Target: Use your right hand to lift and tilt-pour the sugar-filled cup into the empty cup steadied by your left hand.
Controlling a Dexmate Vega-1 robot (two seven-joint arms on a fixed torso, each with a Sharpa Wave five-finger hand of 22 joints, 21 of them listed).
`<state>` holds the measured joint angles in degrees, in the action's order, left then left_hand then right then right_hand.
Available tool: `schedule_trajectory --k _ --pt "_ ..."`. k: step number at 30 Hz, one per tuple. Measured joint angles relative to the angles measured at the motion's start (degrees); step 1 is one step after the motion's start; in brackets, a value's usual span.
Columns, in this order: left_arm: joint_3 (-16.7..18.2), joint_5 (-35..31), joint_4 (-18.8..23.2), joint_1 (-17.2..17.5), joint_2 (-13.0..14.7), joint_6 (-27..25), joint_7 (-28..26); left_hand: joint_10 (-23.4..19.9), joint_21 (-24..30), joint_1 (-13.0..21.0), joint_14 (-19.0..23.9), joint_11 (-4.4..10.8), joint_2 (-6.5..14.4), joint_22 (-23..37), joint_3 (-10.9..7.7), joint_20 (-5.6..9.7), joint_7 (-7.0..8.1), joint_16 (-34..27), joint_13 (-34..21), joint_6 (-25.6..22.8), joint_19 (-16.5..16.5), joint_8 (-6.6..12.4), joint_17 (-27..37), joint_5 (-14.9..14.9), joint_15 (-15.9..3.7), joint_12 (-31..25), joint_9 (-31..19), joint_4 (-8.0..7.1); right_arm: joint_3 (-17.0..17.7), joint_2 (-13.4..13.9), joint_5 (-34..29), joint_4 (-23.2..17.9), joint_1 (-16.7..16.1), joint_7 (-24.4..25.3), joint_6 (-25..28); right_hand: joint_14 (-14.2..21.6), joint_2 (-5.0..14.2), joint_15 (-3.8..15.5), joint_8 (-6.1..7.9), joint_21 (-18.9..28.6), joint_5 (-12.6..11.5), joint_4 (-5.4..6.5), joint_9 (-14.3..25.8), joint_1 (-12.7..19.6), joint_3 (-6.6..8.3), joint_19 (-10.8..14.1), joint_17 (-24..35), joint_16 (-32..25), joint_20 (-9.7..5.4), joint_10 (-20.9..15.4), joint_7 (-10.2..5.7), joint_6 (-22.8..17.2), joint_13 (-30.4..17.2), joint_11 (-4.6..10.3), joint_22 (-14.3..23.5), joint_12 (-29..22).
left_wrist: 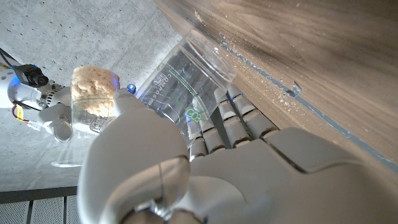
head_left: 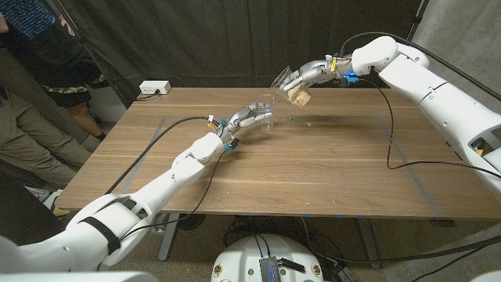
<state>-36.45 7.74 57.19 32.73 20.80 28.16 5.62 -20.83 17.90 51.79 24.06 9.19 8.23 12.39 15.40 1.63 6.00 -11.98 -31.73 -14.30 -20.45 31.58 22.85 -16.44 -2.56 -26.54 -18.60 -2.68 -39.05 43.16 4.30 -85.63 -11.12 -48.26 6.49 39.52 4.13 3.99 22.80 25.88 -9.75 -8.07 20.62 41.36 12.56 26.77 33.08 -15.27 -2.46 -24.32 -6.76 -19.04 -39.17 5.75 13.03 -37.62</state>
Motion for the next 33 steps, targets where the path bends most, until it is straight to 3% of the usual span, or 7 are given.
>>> schedule_trajectory --k 33 --pt "-0.6 -0.2 6.4 2.7 1.9 -3.6 -0.3 -0.1 0.3 0.3 0.0 -0.11 -0.3 0.0 -0.02 0.0 0.0 0.0 -0.3 0.0 0.0 0.24 0.1 0.0 0.01 -0.2 0.0 -0.51 -2.5 -0.6 -4.6 0.9 2.7 -6.3 -2.1 0.5 0.15 -0.07 0.0 0.0 0.0 0.0 0.0 0.1 0.0 0.0 0.5 -0.4 0.0 -0.5 0.01 -0.4 0.0 -0.1 -0.3 0.2"
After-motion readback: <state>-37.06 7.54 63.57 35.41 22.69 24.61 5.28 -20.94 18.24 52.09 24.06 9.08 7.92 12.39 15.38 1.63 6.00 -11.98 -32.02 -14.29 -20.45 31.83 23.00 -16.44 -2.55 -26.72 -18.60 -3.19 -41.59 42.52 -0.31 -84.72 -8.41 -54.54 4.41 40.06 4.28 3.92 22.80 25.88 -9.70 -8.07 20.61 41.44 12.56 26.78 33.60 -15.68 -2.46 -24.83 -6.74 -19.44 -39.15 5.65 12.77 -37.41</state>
